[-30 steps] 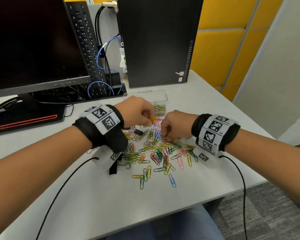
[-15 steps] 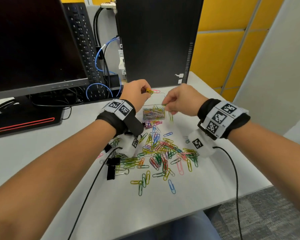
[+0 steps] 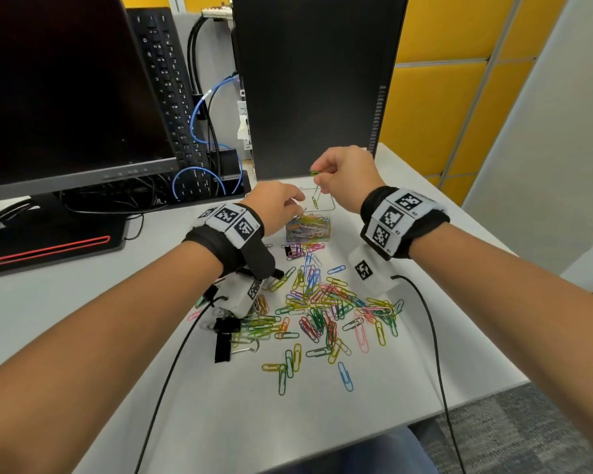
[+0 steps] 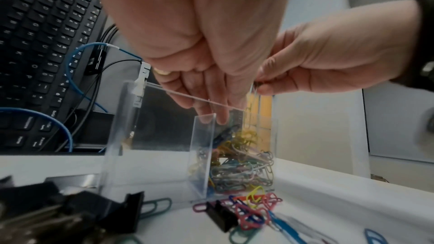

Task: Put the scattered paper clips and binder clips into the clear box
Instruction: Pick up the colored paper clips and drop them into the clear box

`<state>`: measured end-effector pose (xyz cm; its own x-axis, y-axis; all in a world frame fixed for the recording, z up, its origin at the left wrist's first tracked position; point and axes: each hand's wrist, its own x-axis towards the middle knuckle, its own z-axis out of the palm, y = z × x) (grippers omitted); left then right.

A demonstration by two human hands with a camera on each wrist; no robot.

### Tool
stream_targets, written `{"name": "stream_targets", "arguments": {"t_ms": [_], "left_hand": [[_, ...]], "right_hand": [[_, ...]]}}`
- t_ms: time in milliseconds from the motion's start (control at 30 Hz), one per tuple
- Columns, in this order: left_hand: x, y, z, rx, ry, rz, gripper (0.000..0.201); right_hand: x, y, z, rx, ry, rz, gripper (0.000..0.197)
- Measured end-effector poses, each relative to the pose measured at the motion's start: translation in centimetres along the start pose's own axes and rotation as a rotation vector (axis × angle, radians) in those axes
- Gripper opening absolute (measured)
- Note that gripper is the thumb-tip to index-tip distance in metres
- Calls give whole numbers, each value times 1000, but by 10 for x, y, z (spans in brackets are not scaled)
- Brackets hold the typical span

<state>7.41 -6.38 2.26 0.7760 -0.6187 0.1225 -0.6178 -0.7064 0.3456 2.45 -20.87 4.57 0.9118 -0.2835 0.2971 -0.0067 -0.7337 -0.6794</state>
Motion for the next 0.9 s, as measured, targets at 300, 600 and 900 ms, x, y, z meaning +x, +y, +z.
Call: {"name": "stream_targets", "arguments": {"t_ms": [300, 600, 900], "left_hand": [[-36, -1, -10, 144, -137, 130, 38], [-84, 14, 2, 261, -422, 264, 34], [-102, 26, 16, 298, -637, 245, 63]], "right_hand": [[-15, -2, 1, -298, -217, -99, 29], [-60, 1, 0, -440, -586, -194, 26], [-77, 13, 9, -573, -850, -178, 50]]}}
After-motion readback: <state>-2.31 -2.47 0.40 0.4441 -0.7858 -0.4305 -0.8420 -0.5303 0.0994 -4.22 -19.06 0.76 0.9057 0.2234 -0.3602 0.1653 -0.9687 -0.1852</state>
